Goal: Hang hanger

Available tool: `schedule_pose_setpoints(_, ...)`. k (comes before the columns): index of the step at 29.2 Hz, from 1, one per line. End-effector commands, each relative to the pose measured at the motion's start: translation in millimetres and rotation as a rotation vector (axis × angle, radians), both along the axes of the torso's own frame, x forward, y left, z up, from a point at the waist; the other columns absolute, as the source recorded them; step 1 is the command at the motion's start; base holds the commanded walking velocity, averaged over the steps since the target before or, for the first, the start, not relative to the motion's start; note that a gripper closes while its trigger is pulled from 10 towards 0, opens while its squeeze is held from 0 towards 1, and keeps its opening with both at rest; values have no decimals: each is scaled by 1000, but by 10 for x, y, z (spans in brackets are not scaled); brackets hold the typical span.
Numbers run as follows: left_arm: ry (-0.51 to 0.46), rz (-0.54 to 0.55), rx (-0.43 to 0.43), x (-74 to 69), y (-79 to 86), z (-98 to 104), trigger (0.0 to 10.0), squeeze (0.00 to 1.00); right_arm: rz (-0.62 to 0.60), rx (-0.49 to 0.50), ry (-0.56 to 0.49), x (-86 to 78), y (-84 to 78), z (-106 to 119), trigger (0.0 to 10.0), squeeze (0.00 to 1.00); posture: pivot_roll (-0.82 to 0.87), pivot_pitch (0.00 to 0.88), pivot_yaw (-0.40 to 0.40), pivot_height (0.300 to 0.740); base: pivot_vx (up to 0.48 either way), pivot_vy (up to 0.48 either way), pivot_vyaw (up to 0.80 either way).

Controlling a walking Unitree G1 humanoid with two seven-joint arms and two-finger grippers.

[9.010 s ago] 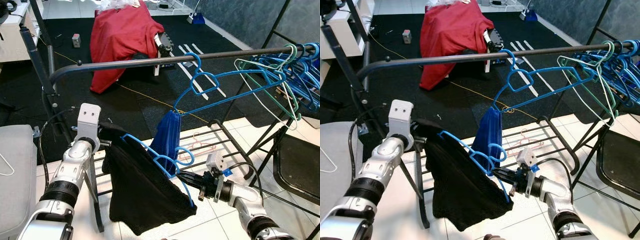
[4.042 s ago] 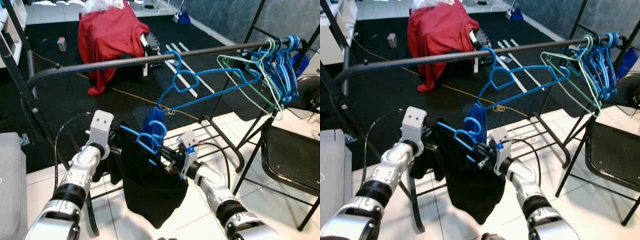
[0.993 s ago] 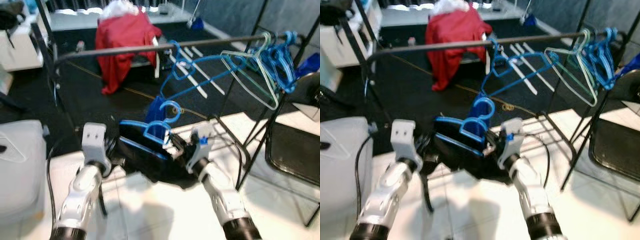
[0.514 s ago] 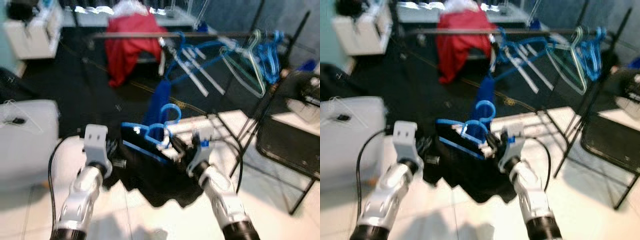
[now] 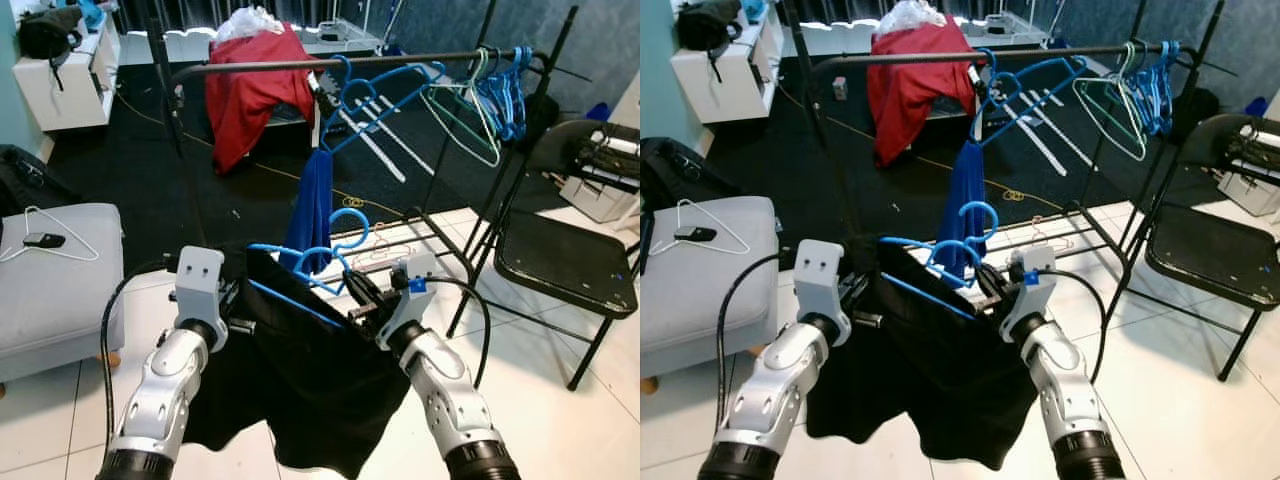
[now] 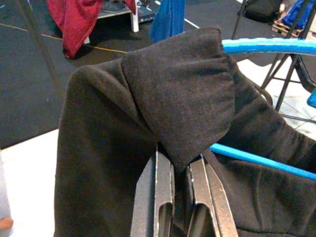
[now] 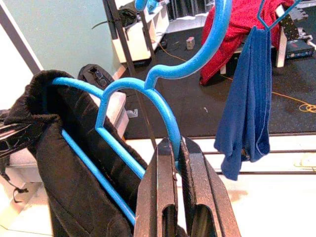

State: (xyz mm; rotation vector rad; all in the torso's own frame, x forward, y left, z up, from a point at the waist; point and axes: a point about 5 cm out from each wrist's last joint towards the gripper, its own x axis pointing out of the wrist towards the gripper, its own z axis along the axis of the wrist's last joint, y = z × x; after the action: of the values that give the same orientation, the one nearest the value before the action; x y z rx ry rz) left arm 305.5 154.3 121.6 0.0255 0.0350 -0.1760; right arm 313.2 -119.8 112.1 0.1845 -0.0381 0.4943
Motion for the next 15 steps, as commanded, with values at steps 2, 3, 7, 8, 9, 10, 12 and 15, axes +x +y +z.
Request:
schedule_pose_setpoints(2,20,-26,19,-14,-21,-25,10000,0,-18,40,-21,26,-13,67,10000,0,-48,67,-38,740,0,0,0)
schedule_pose_setpoints(3,23,-27,23,-11,-22,-25,10000,0,-20,40,-19,24,-15,63,10000,0,-49,65,-37,740,0,0,0)
schedule_pose_setpoints(7,33,-8,5,-3,-17,-28,10000,0,-24,39,-17,27,-19,63,10000,0,-50,63,-35,740,0,-200,0)
schedule_pose_setpoints(8,45,13,-22,5,-11,-29,10000,0,-27,36,-15,30,-22,64,10000,0,-50,63,-35,740,0,-266,0)
schedule_pose_setpoints(9,45,13,-22,5,-11,-29,10000,0,-27,36,-15,30,-22,64,10000,0,-50,63,-35,740,0,-266,0)
schedule_pose_setpoints(10,48,30,-30,12,-1,-23,10000,0,-28,26,-15,36,-28,65,10000,0,-53,64,-36,740,0,-480,0)
schedule_pose_setpoints(12,47,70,-67,26,28,-9,10000,0,-39,-1,-14,56,-47,66,10000,0,-55,67,-37,740,0,-457,0)
schedule_pose_setpoints(15,56,115,-161,38,55,-1,10000,0,-90,-32,8,104,-87,62,10000,0,-59,75,-40,740,0,-232,0)
